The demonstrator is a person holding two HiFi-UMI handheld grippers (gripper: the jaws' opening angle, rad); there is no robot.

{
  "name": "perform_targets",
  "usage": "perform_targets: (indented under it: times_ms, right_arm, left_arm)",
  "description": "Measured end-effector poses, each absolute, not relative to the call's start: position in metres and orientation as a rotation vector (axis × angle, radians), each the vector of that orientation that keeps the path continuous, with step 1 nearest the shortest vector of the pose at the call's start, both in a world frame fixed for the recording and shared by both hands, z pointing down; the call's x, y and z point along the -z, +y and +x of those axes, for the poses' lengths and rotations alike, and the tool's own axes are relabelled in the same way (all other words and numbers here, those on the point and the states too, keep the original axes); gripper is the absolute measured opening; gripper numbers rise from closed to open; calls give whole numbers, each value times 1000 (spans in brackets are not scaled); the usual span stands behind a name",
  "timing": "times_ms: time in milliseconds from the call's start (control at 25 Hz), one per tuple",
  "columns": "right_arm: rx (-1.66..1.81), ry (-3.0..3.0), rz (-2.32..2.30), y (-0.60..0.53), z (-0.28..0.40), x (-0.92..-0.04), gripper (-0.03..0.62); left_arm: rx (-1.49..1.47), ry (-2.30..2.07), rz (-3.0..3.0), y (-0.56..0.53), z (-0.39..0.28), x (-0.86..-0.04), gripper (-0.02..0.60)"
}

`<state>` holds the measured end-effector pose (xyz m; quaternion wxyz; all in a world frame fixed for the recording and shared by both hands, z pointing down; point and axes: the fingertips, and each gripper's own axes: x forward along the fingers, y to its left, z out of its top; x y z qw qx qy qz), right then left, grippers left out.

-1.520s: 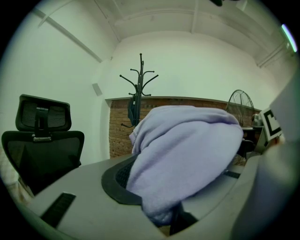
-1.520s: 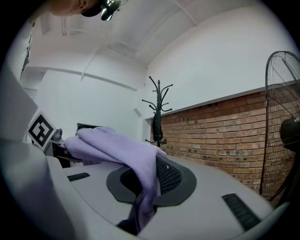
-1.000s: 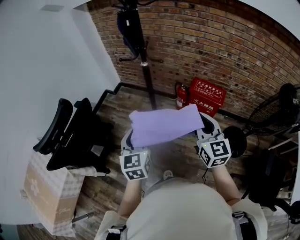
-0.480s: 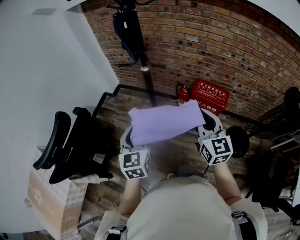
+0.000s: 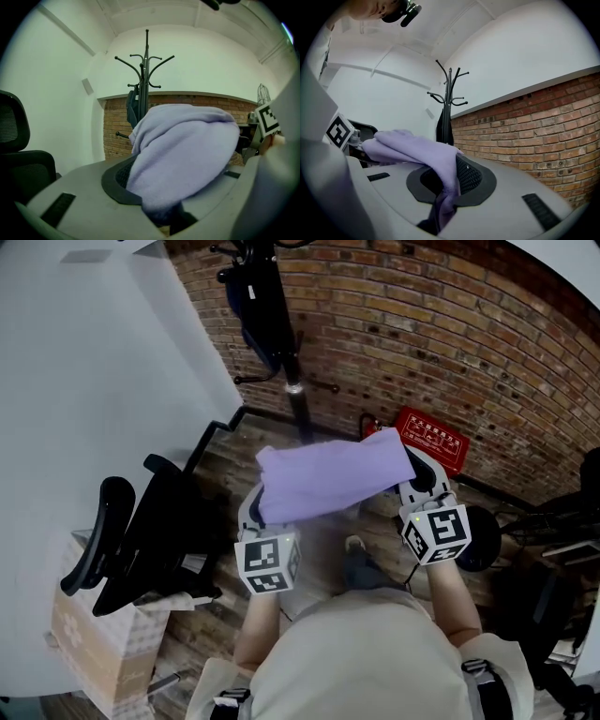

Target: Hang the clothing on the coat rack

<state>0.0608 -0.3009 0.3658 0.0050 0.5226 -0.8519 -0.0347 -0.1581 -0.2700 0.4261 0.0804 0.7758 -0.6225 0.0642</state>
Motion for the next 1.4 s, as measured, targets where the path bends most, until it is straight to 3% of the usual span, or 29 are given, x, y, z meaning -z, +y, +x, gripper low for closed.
perform_targets:
  times_ms: [880,1400]
  right_arm:
    - [218,-2843,1426,-500,51,-310,21]
    - [119,-2768,1277,-584,22,-371,21]
  left_arm:
    - [-218,-2043,2234,-429,-152,-382,137]
    - [-415,-2131,2024,-479,-177,-434,137]
